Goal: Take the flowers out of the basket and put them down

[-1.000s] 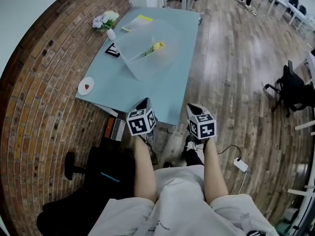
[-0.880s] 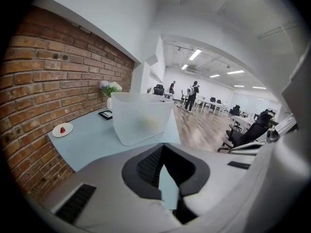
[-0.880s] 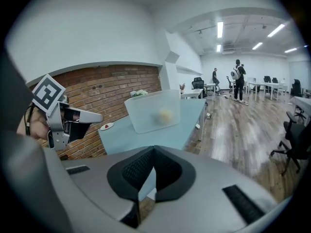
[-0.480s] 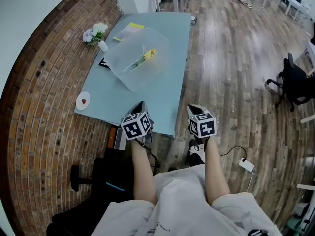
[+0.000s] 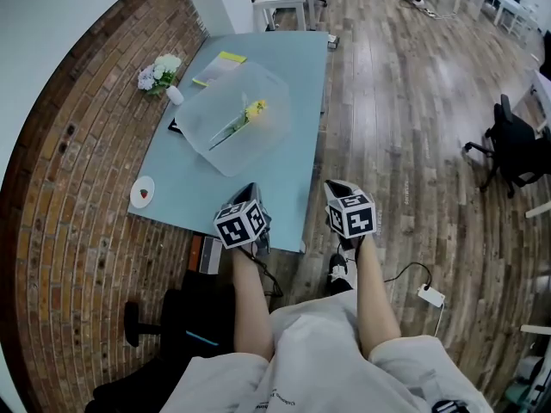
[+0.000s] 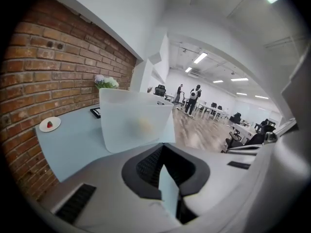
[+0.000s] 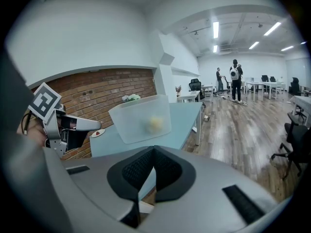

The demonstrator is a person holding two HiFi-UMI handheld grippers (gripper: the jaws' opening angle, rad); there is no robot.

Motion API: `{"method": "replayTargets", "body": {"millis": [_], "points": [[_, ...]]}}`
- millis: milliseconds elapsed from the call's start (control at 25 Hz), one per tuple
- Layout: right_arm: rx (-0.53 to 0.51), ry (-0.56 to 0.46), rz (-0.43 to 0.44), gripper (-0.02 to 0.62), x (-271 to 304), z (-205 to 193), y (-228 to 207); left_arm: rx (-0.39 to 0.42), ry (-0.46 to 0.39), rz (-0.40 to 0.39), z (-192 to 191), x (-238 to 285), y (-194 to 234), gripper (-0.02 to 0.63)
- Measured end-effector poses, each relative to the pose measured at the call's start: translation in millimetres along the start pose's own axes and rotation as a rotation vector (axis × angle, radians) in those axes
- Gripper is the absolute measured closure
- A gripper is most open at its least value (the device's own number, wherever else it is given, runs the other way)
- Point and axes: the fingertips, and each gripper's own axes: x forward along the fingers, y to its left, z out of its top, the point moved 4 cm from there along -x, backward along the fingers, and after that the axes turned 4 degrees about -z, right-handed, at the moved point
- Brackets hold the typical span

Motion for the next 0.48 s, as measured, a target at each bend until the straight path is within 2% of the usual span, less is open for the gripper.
{"method": "replayTargets", "body": {"millis": [240,480], "points": [[-0.046,0.005,0.063,0.578,21,18,10,0.060,0.005,0.039,10,1,3,0.586],[-0.104,0.000,0.128,0.578,43,36,19,0.074,-0.015,0.072,23,-2,8,0.586]]}}
